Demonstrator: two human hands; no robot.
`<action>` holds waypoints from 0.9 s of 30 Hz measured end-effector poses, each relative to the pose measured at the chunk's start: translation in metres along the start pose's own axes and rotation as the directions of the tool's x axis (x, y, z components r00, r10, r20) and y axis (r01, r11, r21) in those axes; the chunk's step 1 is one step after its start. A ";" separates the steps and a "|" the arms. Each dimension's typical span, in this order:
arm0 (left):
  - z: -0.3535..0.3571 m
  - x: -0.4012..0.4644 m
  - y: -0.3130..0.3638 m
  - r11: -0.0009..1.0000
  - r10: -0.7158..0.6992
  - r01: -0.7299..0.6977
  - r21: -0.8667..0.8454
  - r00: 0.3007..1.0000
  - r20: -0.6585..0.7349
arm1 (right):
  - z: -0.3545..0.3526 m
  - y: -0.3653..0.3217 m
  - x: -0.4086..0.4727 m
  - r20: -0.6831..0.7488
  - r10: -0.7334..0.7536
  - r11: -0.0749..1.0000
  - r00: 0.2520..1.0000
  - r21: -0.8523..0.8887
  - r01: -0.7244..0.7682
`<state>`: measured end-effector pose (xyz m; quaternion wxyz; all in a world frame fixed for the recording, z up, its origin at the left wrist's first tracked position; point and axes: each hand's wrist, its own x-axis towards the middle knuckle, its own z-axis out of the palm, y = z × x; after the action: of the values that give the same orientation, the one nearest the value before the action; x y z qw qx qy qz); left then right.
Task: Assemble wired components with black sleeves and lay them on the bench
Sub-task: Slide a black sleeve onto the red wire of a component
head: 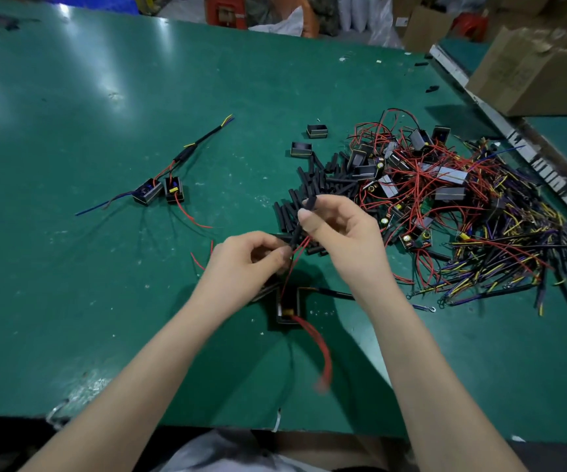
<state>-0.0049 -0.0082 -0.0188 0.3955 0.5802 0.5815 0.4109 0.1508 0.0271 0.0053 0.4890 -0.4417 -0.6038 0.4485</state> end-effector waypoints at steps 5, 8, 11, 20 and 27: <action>-0.005 0.003 0.007 1.000 0.013 -0.013 -0.005 0.992 0.124 | -0.007 -0.014 0.013 0.127 -0.100 0.968 0.987 -0.219 0.126; -0.014 0.005 0.008 0.994 0.047 -0.063 0.094 0.986 0.161 | -0.009 -0.015 0.013 0.143 -0.112 0.958 0.983 -0.247 0.145; -0.010 0.003 0.011 0.999 0.036 -0.040 0.030 0.991 0.127 | -0.011 -0.016 0.009 0.152 -0.152 0.948 0.977 -0.258 0.188; -0.001 0.001 0.005 0.991 0.051 -0.039 -0.130 0.995 0.085 | -0.009 -0.037 0.004 0.322 -0.205 0.848 0.924 -0.413 0.333; 0.003 -0.012 -0.005 0.974 0.018 0.033 -0.225 0.975 0.223 | -0.009 -0.025 -0.011 0.251 -0.197 0.880 0.948 -0.380 0.284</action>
<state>-0.0034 -0.0196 -0.0248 0.5237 0.5713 0.4846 0.4056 0.1583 0.0124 0.0282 0.3723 -0.4073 -0.7820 0.2897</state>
